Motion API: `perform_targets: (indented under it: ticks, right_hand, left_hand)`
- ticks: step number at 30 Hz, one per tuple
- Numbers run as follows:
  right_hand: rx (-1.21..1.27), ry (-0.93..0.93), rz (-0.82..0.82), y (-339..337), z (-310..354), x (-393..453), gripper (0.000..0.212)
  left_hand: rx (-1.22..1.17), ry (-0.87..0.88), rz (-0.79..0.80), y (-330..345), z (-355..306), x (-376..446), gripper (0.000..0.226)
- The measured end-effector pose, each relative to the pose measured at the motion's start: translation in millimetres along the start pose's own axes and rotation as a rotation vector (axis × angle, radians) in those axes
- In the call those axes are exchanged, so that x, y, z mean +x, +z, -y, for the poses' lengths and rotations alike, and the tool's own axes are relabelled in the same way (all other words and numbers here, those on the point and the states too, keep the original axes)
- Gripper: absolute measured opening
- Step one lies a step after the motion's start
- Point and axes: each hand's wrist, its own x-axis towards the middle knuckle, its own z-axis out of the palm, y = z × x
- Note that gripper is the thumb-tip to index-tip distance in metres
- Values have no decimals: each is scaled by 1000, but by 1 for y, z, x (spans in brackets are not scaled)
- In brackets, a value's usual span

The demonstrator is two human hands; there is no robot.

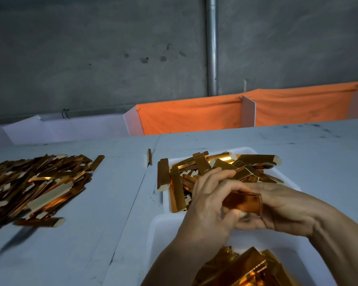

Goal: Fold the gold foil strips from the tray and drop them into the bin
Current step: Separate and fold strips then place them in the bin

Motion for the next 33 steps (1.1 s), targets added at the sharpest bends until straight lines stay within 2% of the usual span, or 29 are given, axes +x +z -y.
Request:
perform_targets:
  ticks: [4, 9, 11, 13, 15, 17, 20, 23, 25, 27, 31, 33]
  right_hand:
    - [90, -70, -4, -3, -3, 4, 43]
    - [133, -93, -47, 1, -3, 6, 70]
    - [129, -128, -88, 1, 0, 5, 63]
    - [89, -172, -160, 0, 3, 6, 57]
    - [-50, -237, -222, 2, 5, 6, 52]
    - [-126, -304, -223, 6, 6, 5, 32]
    - [-124, -314, -251, 10, 5, 4, 12]
    - [-176, -277, -296, 12, 5, 4, 22]
    - [-195, -256, -317, 13, 5, 4, 27]
    - [-235, -240, -332, 15, 5, 4, 24]
    - [-342, -257, -324, 19, 6, 3, 6]
    - [-438, -326, -401, 20, 8, 1, 9]
  left_hand:
    - [51, 77, -29, 2, 1, 3, 47]
    - [-18, 73, 42, 4, 2, 0, 52]
    - [-80, 54, 63, 4, -1, -2, 59]
    - [-279, -27, 5, 0, -2, -1, 62]
    - [-526, -124, -123, -6, 0, 0, 57]
    - [-681, -200, -177, -8, 1, 1, 46]
    - [-596, -292, -85, -1, -2, 0, 40]
    - [-542, -331, -65, 3, -5, 0, 39]
    - [-525, -321, -32, 3, -7, 0, 30]
    - [-459, -322, -12, 5, -8, 0, 25]
    - [-284, -388, -6, 9, -2, 1, 36]
    - [-284, -411, -6, 7, 1, 2, 32]
